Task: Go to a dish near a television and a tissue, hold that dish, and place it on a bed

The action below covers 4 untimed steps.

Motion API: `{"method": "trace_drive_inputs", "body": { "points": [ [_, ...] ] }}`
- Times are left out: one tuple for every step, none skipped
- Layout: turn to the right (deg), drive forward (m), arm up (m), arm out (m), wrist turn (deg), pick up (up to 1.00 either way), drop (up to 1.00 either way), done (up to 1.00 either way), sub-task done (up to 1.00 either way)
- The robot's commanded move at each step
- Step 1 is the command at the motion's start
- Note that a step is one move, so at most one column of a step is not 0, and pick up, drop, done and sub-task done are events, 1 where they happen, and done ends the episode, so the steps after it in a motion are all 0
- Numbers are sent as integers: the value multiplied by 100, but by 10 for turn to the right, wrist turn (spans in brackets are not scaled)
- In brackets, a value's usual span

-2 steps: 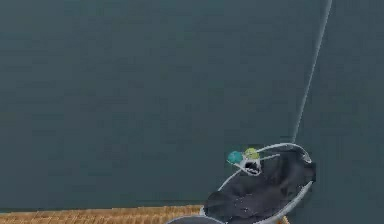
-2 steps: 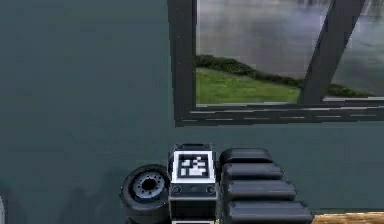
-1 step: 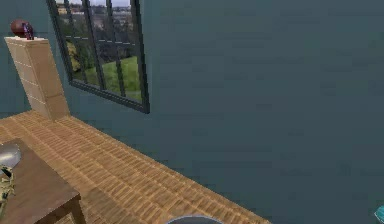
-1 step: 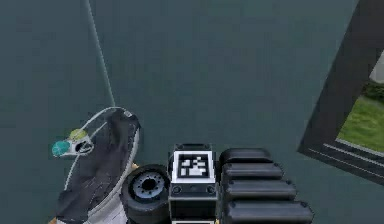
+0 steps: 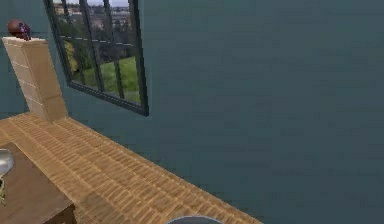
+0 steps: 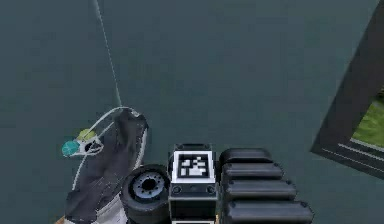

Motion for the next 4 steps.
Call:
{"method": "trace_drive_inputs", "body": {
  "points": [
    [-120, 0, 0, 0, 0, 0, 0, 0, 0],
    [0, 85, 0, 0, 0, 0, 0, 0, 0],
    [-390, 0, 0, 0, 0, 0, 0, 0, 0],
    [0, 100, 0, 0, 0, 0, 0, 0, 0]
  ]
}}
